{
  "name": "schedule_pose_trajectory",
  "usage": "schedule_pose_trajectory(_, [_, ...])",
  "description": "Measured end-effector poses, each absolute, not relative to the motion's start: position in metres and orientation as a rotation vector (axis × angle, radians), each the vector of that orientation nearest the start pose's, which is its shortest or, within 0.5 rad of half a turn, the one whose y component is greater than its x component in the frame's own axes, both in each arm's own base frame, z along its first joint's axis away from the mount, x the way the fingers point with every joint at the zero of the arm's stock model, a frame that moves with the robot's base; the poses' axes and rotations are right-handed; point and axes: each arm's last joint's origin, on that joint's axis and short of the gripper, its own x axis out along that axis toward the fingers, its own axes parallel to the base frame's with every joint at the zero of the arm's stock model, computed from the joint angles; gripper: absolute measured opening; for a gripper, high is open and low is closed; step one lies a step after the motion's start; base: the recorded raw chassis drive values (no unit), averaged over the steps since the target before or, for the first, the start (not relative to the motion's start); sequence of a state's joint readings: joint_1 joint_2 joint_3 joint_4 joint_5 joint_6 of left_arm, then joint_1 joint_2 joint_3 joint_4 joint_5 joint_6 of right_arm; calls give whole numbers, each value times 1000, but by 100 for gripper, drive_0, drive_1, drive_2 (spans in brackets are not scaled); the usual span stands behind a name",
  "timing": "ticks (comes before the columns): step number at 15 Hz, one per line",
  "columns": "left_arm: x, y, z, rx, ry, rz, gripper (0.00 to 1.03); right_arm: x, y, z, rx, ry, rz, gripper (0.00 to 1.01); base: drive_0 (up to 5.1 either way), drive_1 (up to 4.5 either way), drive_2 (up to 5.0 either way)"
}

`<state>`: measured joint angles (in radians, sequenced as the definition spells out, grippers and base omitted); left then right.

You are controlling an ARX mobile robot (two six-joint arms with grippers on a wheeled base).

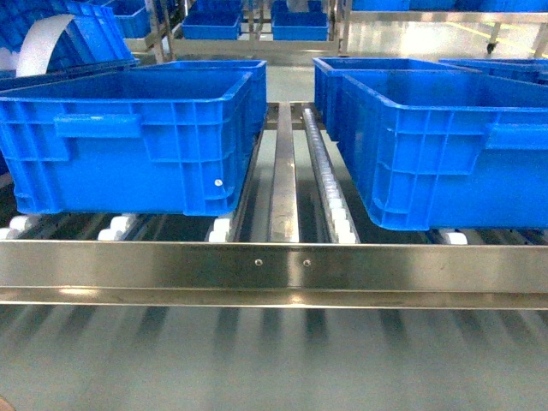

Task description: Place part in tray to right shelf

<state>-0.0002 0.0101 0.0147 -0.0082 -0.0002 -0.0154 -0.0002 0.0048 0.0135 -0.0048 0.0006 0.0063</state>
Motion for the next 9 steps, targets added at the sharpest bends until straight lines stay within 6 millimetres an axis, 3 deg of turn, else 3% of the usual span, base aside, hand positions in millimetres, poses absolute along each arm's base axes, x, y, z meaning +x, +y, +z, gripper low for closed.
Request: schedule_pose_trajectory(9, [97,0,167,-15,4,0,12,97,0,167,6,-4,-1,98,0,0,0])
